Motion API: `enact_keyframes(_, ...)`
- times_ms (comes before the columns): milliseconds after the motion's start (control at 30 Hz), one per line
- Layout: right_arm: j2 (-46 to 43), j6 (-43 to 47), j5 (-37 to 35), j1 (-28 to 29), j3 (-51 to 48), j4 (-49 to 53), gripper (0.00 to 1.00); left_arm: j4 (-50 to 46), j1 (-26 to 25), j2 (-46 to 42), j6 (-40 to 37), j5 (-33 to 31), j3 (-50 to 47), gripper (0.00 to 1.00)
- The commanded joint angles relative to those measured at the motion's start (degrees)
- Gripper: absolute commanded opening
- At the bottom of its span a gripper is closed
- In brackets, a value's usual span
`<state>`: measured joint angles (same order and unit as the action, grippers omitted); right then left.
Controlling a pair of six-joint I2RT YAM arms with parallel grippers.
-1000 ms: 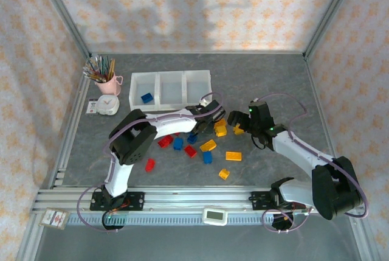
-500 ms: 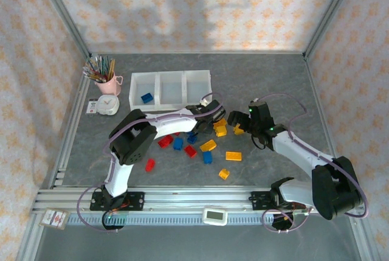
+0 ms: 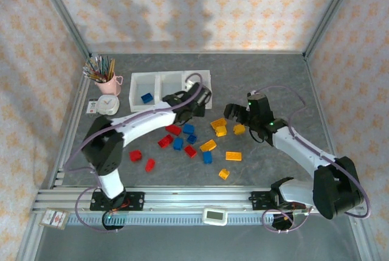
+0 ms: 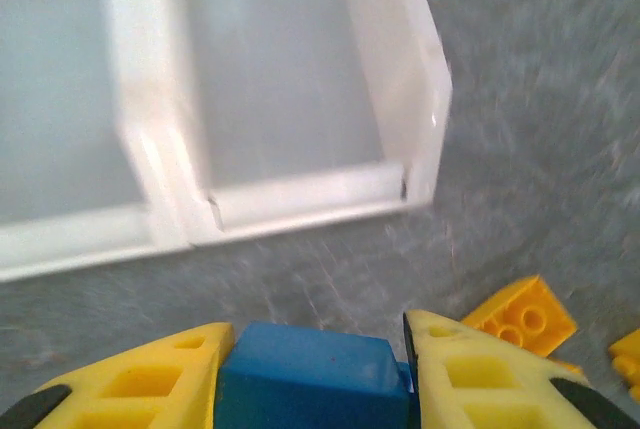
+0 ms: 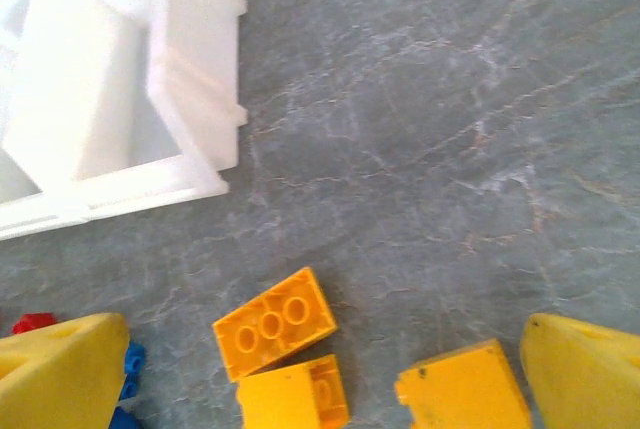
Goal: Sort the legos into containers by color
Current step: Place the lego in the container.
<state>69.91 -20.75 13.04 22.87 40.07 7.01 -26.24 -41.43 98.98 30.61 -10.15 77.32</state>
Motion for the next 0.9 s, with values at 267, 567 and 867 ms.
enact_keyframes(267,7.48,-2.31,1.76,7.46,6.16,-7.03,1.0,6.06,17.56,-9.47,2.69,-2.82,-5.94,0.34)
enact_keyframes(567,12.25,-2.71,1.23,8.1,9.6,-8.58,1.0,8.44,28.33,0.25,2.7,-3.2,0.08,0.33)
enact_keyframes(867,13.52,-2.1,0.54,8.06,10.63,-7.72,1.0,7.63,32.2,9.24,3.59,-1.99,5.92,0.52)
